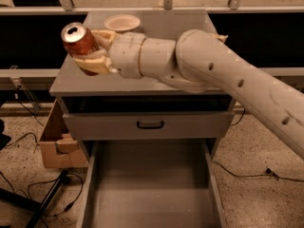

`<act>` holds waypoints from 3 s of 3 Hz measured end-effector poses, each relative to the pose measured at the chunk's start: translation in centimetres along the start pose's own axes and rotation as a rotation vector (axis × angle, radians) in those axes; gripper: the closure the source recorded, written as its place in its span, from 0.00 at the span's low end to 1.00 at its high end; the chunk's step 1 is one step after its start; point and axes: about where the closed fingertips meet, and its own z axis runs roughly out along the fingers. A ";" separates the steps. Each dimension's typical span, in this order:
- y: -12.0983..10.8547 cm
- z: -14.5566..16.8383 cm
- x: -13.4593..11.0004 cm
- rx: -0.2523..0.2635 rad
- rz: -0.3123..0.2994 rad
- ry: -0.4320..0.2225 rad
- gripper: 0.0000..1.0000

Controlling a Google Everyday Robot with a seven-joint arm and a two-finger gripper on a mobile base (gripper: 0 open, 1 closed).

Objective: Place coke can into middle drawer

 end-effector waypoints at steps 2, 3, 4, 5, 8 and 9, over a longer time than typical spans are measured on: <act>4.5 -9.8 11.9 0.070 0.102 0.035 1.00; 6.1 -12.4 17.6 0.162 0.160 0.028 1.00; 8.8 -15.5 24.0 0.323 0.218 0.006 1.00; 9.8 -17.2 27.7 0.449 0.260 0.004 1.00; 11.5 -15.3 33.5 0.396 0.328 0.093 1.00; 13.2 -14.6 37.7 0.348 0.354 0.154 1.00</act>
Offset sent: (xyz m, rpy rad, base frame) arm -0.0350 -0.1478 -0.1901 0.0530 0.1582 -0.1460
